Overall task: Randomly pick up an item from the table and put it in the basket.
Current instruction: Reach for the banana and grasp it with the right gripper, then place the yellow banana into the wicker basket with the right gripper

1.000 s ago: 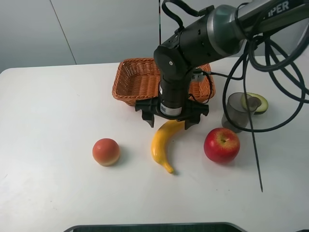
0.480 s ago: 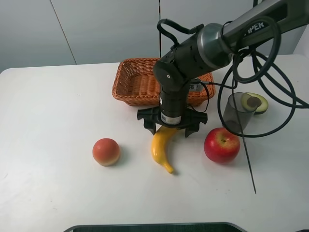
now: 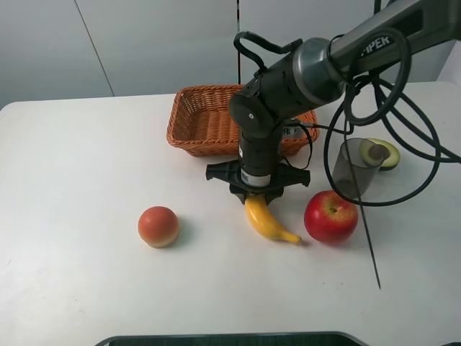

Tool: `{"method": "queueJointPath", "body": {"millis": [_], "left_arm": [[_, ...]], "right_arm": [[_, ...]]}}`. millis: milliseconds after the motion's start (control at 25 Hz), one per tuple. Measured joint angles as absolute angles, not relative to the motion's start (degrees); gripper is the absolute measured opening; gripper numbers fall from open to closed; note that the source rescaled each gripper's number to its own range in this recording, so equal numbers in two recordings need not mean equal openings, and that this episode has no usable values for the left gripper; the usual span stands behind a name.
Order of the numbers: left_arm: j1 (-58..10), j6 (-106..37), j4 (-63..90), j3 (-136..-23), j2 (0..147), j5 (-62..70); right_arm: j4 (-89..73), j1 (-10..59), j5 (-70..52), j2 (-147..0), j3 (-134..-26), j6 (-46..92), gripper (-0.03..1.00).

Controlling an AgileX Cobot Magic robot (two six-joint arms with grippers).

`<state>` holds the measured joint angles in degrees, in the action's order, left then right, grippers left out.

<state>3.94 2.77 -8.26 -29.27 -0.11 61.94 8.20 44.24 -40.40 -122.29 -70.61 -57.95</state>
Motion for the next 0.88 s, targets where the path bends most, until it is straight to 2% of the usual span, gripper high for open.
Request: {"method": "queueJointPath", "body": {"millis": [880], "left_arm": [[3.9, 2.7, -8.3, -29.3, -0.1, 61.9]], "right_arm": [[5.4, 44.2, -42.5, -121.0, -70.6, -55.9, 0.00]]}}
